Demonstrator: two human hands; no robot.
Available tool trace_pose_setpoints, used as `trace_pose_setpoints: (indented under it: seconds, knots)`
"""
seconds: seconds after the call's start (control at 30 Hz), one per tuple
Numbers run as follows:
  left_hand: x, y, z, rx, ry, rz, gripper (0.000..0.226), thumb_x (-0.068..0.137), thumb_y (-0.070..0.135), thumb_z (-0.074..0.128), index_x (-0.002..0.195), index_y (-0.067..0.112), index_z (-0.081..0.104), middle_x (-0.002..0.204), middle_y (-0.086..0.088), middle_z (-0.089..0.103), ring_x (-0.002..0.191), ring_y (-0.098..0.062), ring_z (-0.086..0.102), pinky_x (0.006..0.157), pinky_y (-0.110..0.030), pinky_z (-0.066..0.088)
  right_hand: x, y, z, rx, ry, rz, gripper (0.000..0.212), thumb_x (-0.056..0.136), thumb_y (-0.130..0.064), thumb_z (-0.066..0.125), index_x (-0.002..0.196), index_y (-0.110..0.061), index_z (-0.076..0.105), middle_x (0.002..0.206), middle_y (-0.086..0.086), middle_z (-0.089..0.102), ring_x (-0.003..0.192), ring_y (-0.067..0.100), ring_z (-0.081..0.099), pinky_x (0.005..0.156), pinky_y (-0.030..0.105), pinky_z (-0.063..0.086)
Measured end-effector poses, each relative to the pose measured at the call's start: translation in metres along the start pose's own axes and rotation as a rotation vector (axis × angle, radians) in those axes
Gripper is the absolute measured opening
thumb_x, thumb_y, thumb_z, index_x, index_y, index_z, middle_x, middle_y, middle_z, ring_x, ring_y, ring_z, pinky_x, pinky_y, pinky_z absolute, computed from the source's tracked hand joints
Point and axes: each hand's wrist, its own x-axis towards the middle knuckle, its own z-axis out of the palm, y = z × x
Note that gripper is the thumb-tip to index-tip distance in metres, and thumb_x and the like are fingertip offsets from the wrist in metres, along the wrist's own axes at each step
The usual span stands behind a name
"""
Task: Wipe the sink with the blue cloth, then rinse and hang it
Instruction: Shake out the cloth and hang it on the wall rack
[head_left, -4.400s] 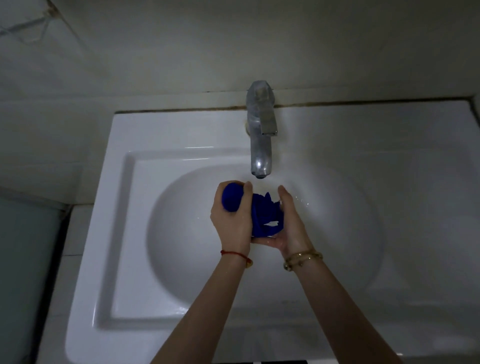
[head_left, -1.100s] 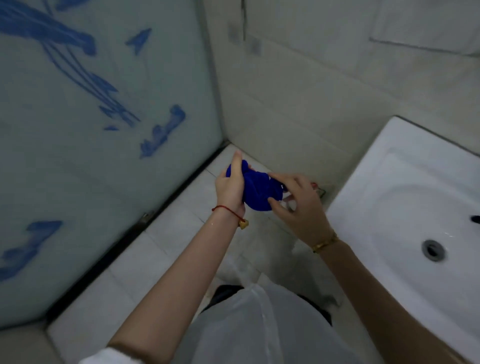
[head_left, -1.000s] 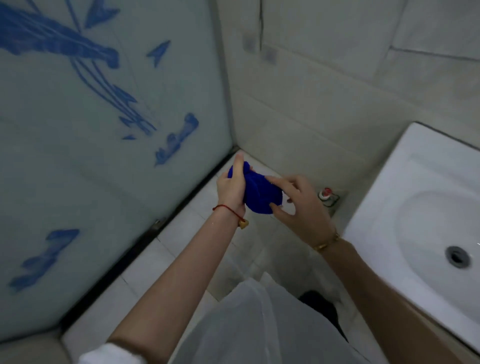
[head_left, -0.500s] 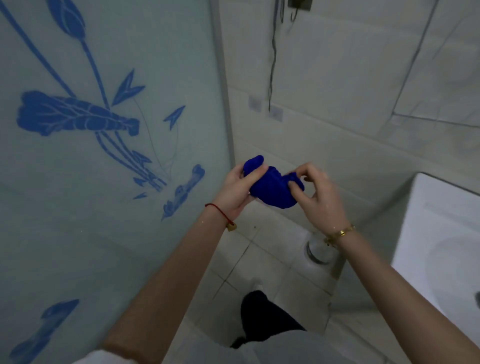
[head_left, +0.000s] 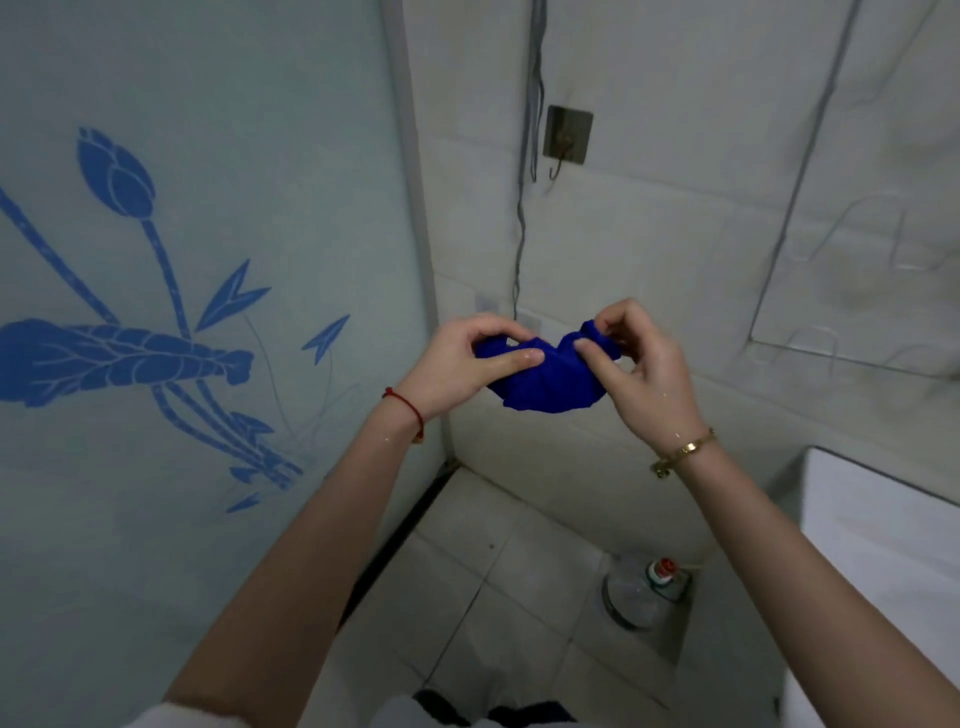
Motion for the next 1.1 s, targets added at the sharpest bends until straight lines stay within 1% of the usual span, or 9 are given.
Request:
trace_pose_setpoints:
  seconds: [0.07,0.2,0.3,0.47,0.63,0.77,0.87,0.97,1.1]
  knots:
    - [0.016,-0.001,-0.007,0.088,0.034,0.071,0.014,0.081,0.014,0.078,0.085,0.025,0.071,0.096,0.005,0.069,0.095,-0.006,0.065,0.085,-0.023,0.053,0.011,0.001,-0.001,-0.021,0.023,0.019,0.013,0.087,-0.007,0.066,0.084,-0.007,0.054,0.081,0.000,0.060,0.074,0.007,0.056,0.073,0.021,0.049]
    - [0.041,-0.006,-0.020,0.071,0.030,0.135,0.013,0.085,0.015,0.075,0.083,0.027,0.069,0.101,0.001,0.073,0.102,-0.015,0.067,0.095,-0.040,0.054,0.030,0.003,-0.004,-0.039,0.096,0.091,0.015,0.086,-0.011,0.069,0.083,-0.006,0.056,0.078,-0.001,0.061,0.073,0.009,0.058,0.073,0.018,0.049]
    - [0.059,-0.009,-0.032,0.083,0.028,0.182,0.004,0.089,0.015,0.069,0.087,0.016,0.066,0.093,0.000,0.073,0.096,-0.013,0.067,0.090,-0.034,0.053,0.044,0.002,-0.003,-0.033,0.157,0.147,0.015,0.086,-0.014,0.069,0.084,-0.007,0.056,0.076,-0.003,0.059,0.071,0.007,0.055,0.068,0.018,0.046]
    - [0.081,-0.011,-0.059,0.051,-0.021,0.193,0.010,0.095,0.013,0.062,0.094,0.004,0.059,0.086,0.000,0.068,0.078,-0.006,0.064,0.076,-0.022,0.050,0.065,-0.004,0.004,-0.065,0.267,0.198,0.014,0.089,-0.021,0.065,0.088,-0.010,0.057,0.083,0.008,0.065,0.080,0.025,0.063,0.068,0.031,0.052]
    - [0.104,-0.008,-0.084,0.063,-0.061,0.239,0.016,0.098,0.028,0.058,0.100,0.014,0.052,0.083,0.006,0.060,0.074,-0.003,0.057,0.069,-0.018,0.046,0.073,-0.016,0.014,0.004,0.290,0.220,0.017,0.097,-0.020,0.054,0.094,-0.004,0.048,0.094,0.003,0.072,0.088,0.018,0.071,0.071,0.048,0.058]
    - [0.118,-0.002,-0.104,0.136,-0.142,0.287,0.014,0.099,0.028,0.055,0.109,0.020,0.061,0.093,0.016,0.064,0.087,0.002,0.060,0.076,-0.015,0.047,0.075,-0.026,0.019,-0.007,0.345,0.222,0.020,0.097,-0.021,0.052,0.093,-0.003,0.045,0.097,0.004,0.072,0.093,0.019,0.070,0.076,0.055,0.056]
    - [0.125,0.004,-0.114,0.215,-0.157,0.351,0.014,0.100,0.027,0.055,0.099,0.023,0.068,0.093,0.010,0.068,0.093,-0.004,0.061,0.078,-0.018,0.048,0.074,-0.030,0.021,-0.109,0.395,0.250,0.019,0.095,-0.025,0.055,0.094,-0.006,0.049,0.093,0.004,0.071,0.092,0.017,0.068,0.078,0.046,0.057]
    - [0.128,0.013,-0.113,0.181,-0.172,0.417,0.011,0.098,0.026,0.057,0.092,0.026,0.066,0.087,0.014,0.065,0.084,0.003,0.058,0.073,-0.012,0.046,0.068,-0.034,0.030,-0.244,0.389,0.267,0.014,0.096,-0.024,0.055,0.095,-0.010,0.053,0.099,0.002,0.068,0.097,0.014,0.063,0.074,0.027,0.056]
    - [0.126,0.021,-0.100,0.135,-0.203,0.507,0.007,0.097,0.023,0.060,0.091,0.023,0.064,0.087,0.011,0.064,0.084,-0.002,0.058,0.075,-0.018,0.047,0.053,-0.043,0.050,-0.143,0.353,0.265,0.016,0.094,-0.025,0.059,0.105,-0.015,0.055,0.108,-0.006,0.065,0.101,0.008,0.062,0.077,0.021,0.053]
